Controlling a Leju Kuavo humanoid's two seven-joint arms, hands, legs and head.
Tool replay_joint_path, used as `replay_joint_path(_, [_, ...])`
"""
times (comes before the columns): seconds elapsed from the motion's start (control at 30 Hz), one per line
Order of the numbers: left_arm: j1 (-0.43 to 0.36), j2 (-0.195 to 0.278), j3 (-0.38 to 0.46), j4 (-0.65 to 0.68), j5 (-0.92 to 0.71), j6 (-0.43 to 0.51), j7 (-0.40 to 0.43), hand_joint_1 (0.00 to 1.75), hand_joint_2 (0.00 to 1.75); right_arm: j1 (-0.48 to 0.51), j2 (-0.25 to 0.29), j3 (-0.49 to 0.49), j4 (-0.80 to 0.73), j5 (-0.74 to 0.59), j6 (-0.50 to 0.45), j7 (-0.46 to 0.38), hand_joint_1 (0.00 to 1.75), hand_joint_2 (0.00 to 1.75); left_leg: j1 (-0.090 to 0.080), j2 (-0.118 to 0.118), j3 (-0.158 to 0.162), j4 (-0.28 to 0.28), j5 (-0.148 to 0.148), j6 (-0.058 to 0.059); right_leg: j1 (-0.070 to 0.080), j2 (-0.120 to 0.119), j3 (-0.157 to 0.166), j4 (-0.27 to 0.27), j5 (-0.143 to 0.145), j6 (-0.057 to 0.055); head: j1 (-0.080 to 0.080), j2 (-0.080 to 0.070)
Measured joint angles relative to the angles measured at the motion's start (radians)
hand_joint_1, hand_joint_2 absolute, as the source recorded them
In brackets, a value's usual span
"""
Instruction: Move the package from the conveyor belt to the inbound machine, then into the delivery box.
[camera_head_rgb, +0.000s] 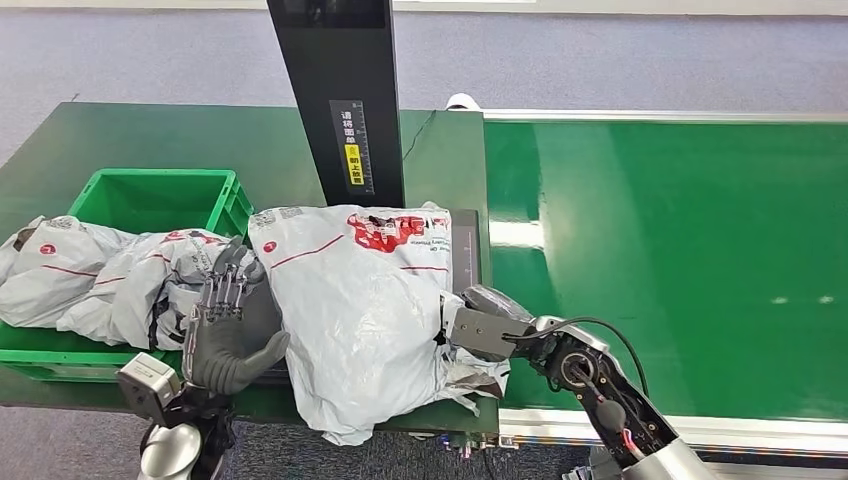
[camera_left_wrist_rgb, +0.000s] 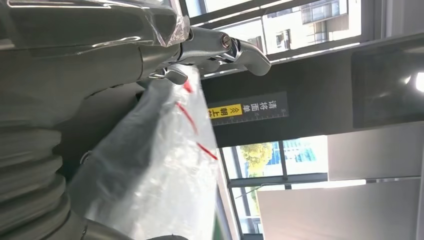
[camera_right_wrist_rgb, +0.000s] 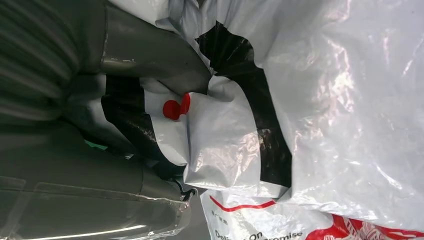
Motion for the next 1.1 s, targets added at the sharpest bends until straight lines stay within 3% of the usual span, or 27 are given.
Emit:
replay_joint_path(0.1, [-0.002, -0.001, -0.001, 0.000, 0.000, 0.003, 0.000, 0.00, 1.75, -0.008, 0.003, 0.014, 0.023, 0.001, -0.006, -0.007, 0.38, 1.75, 0.000, 0.000, 0.000, 0.000, 0.000, 0.000, 0.000, 0.000, 0.000, 0.000, 0.000, 0.000, 0.000, 0.000])
replay_joint_path(0.13, [-0.002, -0.002, -0.001, 0.000, 0.000, 0.005, 0.000, 0.00, 1.75, -0.009, 0.004, 0.018, 0.030, 0.001, -0.009, -0.012, 0.03, 1.75, 0.000, 0.000, 0.000, 0.000, 0.000, 0.000, 0.000, 0.000, 0.000, 0.000, 0.000, 0.000, 0.000, 0.000])
replay_joint_path(0.4, [-0.002, -0.004, -0.004, 0.000, 0.000, 0.008, 0.000, 0.00, 1.75, -0.008, 0.006, 0.040, 0.067, 0.034, -0.061, -0.028, 0.00, 1.75, 0.000, 0.000, 0.000, 0.000, 0.000, 0.000, 0.000, 0.000, 0.000, 0.000, 0.000, 0.000, 0.000, 0.000])
replay_joint_path(0.57, [-0.001, -0.004, -0.006, -0.001, -0.012, 0.010, 0.008, 0.00, 1.75, 0.017, 0.009, 0.029, 0.068, 0.070, -0.171, -0.030, 0.00, 1.75, 0.000, 0.000, 0.000, 0.000, 0.000, 0.000, 0.000, 0.000, 0.000, 0.000, 0.000, 0.000, 0.000, 0.000])
replay_joint_path(0.77, [0.004, -0.003, -0.033, -0.004, -0.050, 0.000, 0.020, 0.00, 1.75, 0.062, 0.030, -0.033, 0.044, 0.037, -0.230, -0.143, 0.00, 1.75, 0.000, 0.000, 0.000, 0.000, 0.000, 0.000, 0.000, 0.000, 0.000, 0.000, 0.000, 0.000, 0.000, 0.000])
replay_joint_path(0.97, [-0.006, 0.011, -0.084, -0.004, -0.223, 0.126, 0.020, 0.00, 1.75, 0.109, 0.061, -0.100, -0.003, -0.009, -0.239, -0.207, 0.00, 1.75, 0.000, 0.000, 0.000, 0.000, 0.000, 0.000, 0.000, 0.000, 0.000, 0.000, 0.000, 0.000, 0.000, 0.000])
replay_joint_path(1.1, [-0.011, 0.021, -0.124, -0.011, -0.400, 0.260, 0.035, 0.00, 1.75, 0.143, 0.075, -0.138, -0.038, -0.042, -0.261, -0.235, 0.00, 1.75, 0.000, 0.000, 0.000, 0.000, 0.000, 0.000, 0.000, 0.000, 0.000, 0.000, 0.000, 0.000, 0.000, 0.000])
